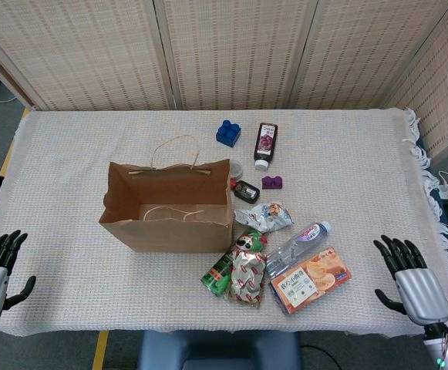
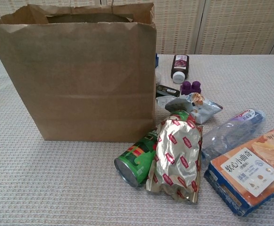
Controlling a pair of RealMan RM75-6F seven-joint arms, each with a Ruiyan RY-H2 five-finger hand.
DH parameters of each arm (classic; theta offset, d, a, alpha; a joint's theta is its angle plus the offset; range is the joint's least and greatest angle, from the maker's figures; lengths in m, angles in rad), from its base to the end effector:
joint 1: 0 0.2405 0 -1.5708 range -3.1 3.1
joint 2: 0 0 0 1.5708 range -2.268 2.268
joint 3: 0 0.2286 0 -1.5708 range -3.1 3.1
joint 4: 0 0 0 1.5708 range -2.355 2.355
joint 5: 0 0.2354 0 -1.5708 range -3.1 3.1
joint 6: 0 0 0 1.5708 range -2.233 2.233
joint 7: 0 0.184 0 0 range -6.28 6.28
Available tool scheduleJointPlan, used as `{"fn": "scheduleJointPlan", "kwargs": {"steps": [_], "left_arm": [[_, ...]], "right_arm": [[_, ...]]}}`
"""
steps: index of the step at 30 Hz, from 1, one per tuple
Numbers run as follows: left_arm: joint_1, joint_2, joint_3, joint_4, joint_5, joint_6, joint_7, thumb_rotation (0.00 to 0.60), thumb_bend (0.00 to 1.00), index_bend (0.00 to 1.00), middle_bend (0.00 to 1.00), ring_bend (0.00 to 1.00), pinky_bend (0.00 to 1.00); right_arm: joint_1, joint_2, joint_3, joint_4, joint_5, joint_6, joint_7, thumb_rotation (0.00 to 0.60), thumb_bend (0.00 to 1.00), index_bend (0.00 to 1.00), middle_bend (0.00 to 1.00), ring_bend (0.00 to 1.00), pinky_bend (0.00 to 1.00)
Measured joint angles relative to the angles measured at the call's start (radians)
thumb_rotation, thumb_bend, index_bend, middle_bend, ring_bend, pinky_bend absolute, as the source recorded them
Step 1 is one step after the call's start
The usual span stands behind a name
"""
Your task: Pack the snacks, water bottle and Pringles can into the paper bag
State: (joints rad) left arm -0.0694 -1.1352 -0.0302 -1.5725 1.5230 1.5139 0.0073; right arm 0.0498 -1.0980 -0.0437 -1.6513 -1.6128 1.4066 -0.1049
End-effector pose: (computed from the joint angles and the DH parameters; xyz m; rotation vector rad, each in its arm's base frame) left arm -0.3022 0.2123 0.1227 -1.3974 -0.8728 -0.8898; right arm -0.2926 -0.1845 0.0895 1.5899 -0.9333 0.7646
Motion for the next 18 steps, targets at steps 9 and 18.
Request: {"fn": "scheduleJointPlan", "kwargs": {"steps": [9, 18], "left_arm": [[0.000, 0.000, 0.000, 0.000, 0.001, 0.001, 0.001, 0.600, 0.37, 0.00, 0.00, 0.00, 0.00], [0.000, 0.000, 0.000, 0.001, 0.001, 0.000, -0.002, 0.600, 0.37, 0.00, 0.00, 0.00, 0.00]], "right_arm": [[0.065, 0.034, -0.031, -0.066, 0.021, -0.154, -0.104, 0.571, 0.10, 0.00, 0.00, 0.00, 0.05], [0.131, 0.010, -0.004, -0.132, 0.146, -0.279, -0.234, 0.509, 0.10, 0.00, 0.00, 0.00, 0.05]]}}
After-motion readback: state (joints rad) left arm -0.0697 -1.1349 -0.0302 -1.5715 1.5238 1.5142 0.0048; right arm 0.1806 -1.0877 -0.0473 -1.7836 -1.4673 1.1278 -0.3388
